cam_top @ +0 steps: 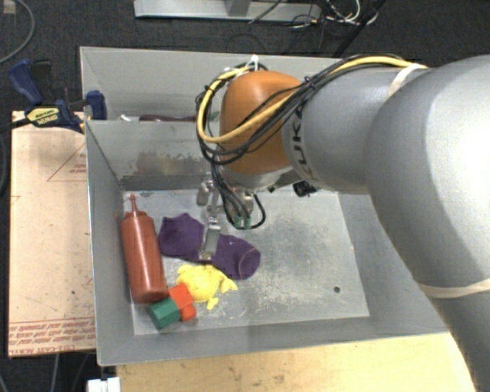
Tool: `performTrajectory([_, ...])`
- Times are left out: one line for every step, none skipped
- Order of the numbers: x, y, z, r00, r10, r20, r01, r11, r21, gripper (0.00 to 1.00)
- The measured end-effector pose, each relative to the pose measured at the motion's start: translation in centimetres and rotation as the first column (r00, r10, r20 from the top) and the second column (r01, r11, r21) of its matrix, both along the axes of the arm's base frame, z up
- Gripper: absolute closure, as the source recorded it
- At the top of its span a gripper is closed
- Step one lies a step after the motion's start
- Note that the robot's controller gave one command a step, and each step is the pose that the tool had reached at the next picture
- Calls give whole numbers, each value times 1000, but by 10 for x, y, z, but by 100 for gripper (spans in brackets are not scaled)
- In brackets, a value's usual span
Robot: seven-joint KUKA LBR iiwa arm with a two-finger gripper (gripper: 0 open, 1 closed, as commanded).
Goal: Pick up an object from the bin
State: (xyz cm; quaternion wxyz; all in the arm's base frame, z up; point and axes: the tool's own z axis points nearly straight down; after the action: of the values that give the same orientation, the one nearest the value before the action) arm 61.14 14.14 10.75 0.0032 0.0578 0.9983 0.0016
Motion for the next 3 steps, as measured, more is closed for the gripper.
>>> performTrajectory([-11,4,-40,997,-73,-9,73,997,-2,0])
performTrajectory([-1,7,-6,985,-175,5,175,985,4,0])
performTrajectory([-8,5,-28,994,-111,-5,111,994,0,0])
